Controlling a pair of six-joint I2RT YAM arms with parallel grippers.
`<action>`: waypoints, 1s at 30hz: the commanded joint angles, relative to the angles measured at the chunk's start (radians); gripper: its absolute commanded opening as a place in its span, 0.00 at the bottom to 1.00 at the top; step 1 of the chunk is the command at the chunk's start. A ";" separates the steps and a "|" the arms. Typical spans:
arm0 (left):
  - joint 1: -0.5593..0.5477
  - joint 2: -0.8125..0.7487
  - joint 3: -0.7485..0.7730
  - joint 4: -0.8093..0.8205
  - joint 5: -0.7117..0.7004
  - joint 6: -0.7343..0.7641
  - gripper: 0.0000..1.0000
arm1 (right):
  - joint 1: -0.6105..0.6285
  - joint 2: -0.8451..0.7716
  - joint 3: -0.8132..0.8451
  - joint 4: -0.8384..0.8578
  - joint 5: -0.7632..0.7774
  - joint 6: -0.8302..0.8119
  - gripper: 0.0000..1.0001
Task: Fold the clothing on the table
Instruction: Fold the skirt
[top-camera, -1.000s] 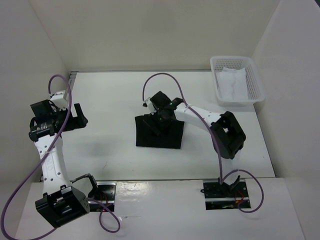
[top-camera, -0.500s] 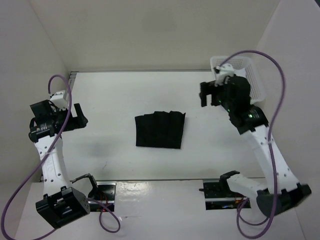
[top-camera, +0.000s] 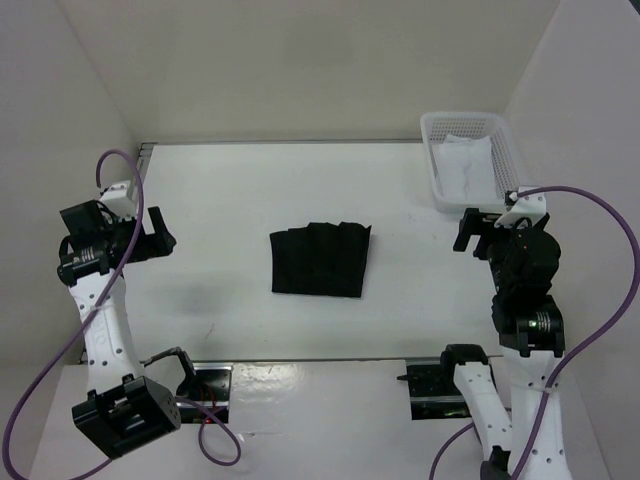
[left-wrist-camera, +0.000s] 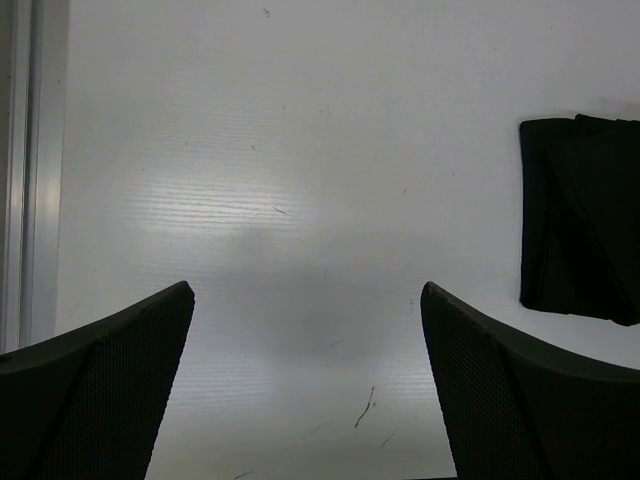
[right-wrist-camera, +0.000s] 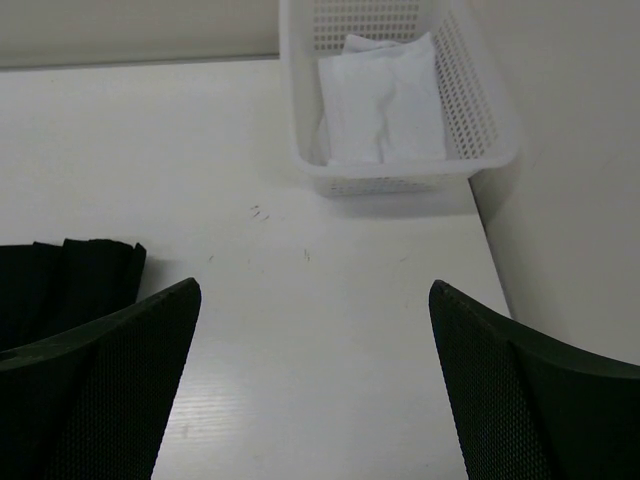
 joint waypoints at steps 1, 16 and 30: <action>0.005 -0.019 0.012 0.012 0.017 0.009 1.00 | -0.059 -0.020 0.004 0.018 -0.054 -0.009 0.99; 0.005 -0.072 0.012 0.012 0.008 0.009 1.00 | -0.088 -0.009 -0.005 0.027 -0.022 0.000 0.99; 0.005 -0.082 0.012 0.012 0.017 0.009 1.00 | -0.088 0.000 -0.015 0.027 -0.031 0.000 0.99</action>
